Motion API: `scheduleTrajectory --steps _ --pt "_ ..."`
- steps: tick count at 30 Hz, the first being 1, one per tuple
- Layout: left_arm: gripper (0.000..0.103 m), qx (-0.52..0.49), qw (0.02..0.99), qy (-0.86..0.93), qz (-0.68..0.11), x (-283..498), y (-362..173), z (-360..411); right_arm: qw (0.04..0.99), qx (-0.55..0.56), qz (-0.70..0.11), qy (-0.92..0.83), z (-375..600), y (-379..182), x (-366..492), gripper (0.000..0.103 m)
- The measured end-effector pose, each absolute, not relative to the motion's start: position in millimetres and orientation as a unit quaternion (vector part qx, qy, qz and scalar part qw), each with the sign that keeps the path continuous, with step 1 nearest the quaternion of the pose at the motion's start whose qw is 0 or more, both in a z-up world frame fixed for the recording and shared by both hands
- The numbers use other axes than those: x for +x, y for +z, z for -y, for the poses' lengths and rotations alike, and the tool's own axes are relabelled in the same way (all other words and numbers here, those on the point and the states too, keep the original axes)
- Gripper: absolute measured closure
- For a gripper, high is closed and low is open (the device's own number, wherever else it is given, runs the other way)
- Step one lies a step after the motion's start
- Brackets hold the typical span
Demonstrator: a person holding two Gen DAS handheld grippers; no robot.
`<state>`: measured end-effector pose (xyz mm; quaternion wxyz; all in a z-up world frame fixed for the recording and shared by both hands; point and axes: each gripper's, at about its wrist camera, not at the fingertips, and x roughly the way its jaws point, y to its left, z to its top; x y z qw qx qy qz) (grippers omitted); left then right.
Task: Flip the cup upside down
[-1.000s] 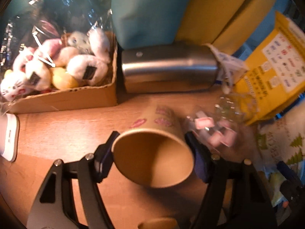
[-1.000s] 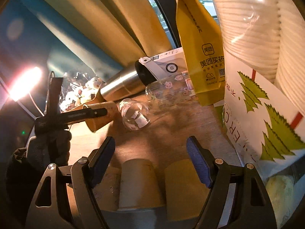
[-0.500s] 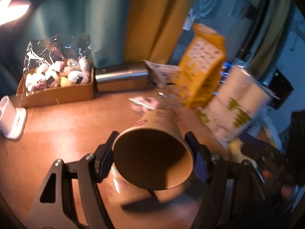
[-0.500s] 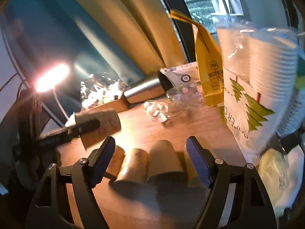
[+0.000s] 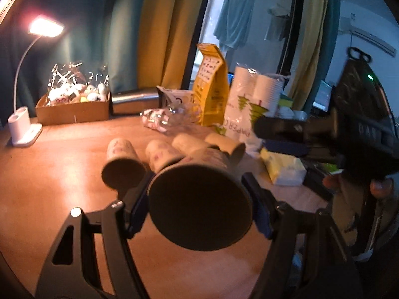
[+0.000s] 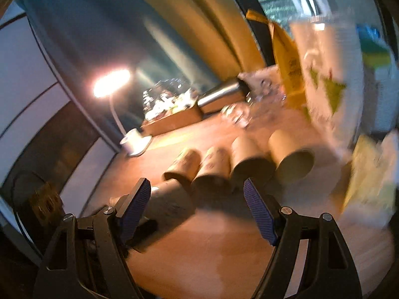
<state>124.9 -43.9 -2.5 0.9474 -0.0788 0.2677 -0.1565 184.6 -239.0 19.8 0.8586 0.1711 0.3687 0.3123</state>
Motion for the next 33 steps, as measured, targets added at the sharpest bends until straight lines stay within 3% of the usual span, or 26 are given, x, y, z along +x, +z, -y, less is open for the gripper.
scheduleTrajectory --steps 10,15,33 --pt "0.032 -0.085 0.969 -0.141 -0.186 67.6 -23.1 40.3 0.778 0.307 -0.424 0.348 232.4 -32.2 163.4 0.023" --pt "0.032 -0.095 0.967 -0.142 -0.189 70.9 -31.0 31.6 0.760 0.338 -0.445 0.332 232.5 -51.1 167.9 0.023" --pt "0.032 -0.058 0.989 -0.113 -0.071 55.2 -28.6 28.0 0.605 0.493 -0.503 0.372 210.0 -90.9 188.3 0.023"
